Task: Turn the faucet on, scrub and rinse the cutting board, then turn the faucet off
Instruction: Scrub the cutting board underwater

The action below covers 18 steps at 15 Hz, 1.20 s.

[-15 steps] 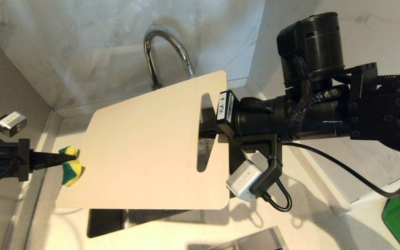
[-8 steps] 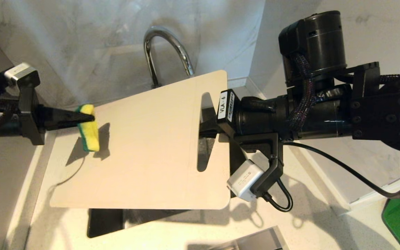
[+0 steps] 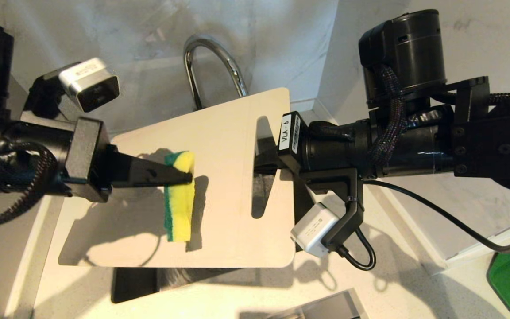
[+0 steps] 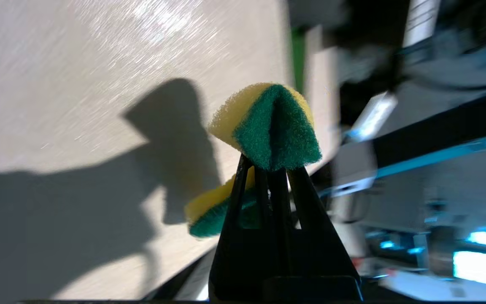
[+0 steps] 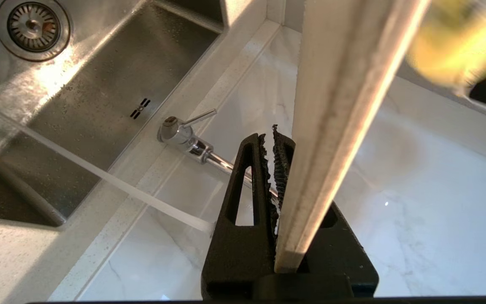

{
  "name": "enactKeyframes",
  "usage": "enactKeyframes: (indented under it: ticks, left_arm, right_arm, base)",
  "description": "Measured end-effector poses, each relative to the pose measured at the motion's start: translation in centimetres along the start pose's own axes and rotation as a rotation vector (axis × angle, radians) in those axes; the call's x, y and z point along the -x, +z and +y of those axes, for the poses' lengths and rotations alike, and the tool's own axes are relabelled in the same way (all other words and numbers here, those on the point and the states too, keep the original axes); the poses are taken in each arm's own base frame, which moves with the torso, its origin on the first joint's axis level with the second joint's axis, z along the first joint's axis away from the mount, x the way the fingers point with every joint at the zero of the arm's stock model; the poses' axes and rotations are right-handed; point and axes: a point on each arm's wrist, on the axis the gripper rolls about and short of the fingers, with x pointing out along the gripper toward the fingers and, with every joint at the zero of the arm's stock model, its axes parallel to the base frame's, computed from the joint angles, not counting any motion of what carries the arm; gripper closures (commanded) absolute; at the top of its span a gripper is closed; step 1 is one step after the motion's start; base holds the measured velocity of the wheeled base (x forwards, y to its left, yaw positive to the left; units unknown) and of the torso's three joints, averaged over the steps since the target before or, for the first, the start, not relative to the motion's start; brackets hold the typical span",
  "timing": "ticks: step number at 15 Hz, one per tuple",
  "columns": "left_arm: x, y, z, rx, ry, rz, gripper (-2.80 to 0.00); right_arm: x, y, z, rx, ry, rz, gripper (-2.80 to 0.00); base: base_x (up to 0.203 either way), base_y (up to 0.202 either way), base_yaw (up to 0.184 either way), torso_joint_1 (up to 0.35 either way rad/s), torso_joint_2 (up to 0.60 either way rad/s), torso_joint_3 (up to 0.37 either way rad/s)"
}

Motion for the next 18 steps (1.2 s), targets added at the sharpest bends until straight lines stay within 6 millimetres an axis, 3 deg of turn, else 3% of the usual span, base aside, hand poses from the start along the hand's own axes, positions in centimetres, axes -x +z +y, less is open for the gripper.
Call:
enactKeyframes:
  ticks: [8,12,18]
  left_arm:
    - [-1.4,-2.2,1.9,-0.056,0.134,0.056,0.0]
    - [0.1,-2.7,3.9,-0.018,0.206,0.038,0.0]
    - [3.6,-3.7,8.7,0.019,0.31,0.012,0.0]
  right_arm:
    - [0.5,0.0,-0.3,0.004,-0.005,0.009,0.0]
    - [0.6,0.1,-0.3,0.004,-0.007,0.01,0.0]
    - [0.5,0.1,-0.3,0.002,-0.008,0.007,0.0]
  base:
    - [0.0,0.0,0.0,0.0,0.0,0.0]
    - [0.0,0.0,0.0,0.0,0.0,0.0]
    - [0.0,0.0,0.0,0.0,0.0,0.0]
